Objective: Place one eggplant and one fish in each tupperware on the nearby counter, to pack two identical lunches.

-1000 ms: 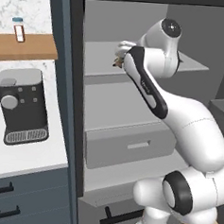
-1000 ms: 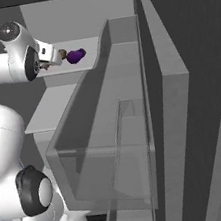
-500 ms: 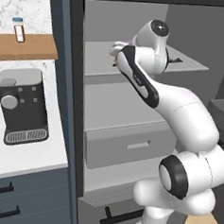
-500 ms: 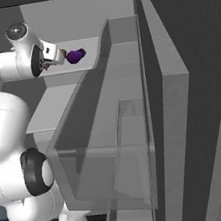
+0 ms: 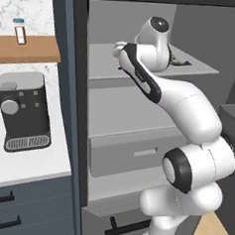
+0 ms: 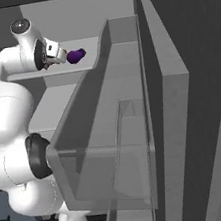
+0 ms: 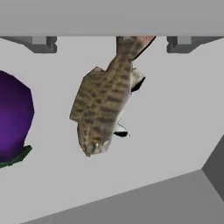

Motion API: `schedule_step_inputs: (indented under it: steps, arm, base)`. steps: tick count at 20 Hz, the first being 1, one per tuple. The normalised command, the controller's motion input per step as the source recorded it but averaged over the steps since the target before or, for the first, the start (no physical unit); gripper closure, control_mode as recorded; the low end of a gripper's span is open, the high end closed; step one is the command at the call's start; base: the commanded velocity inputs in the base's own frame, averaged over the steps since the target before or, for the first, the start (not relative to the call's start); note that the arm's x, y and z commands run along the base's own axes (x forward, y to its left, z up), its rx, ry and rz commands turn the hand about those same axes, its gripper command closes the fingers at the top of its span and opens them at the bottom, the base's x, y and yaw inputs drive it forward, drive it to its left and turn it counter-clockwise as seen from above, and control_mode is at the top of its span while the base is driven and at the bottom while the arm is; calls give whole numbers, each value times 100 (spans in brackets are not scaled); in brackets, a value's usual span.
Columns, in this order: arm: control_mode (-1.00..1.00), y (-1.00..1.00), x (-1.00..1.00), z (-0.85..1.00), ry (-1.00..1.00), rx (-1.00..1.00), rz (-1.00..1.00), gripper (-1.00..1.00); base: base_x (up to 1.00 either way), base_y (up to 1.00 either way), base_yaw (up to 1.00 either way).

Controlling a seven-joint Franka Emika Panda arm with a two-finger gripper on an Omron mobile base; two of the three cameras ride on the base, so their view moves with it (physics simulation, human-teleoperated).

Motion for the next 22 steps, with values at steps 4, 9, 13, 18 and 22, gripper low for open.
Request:
schedule_step_inputs:
  steps: [4,9,13,18,22]
  arm:
    - [-100,16,31,-28,0,-5,-5,-100]
    - [-100,6,34,-13,4,-1,-6,-100]
    - [-100,0,40,-1,10,0,-8,-100]
    - [-100,0,44,-11,12,0,-9,-100]
    - [-100,0,6,-42,15,-1,-13,100]
  base:
    - [0,0,0]
    - [0,0,0]
    - [0,0,0]
    - [0,0,0]
    - [0,0,0]
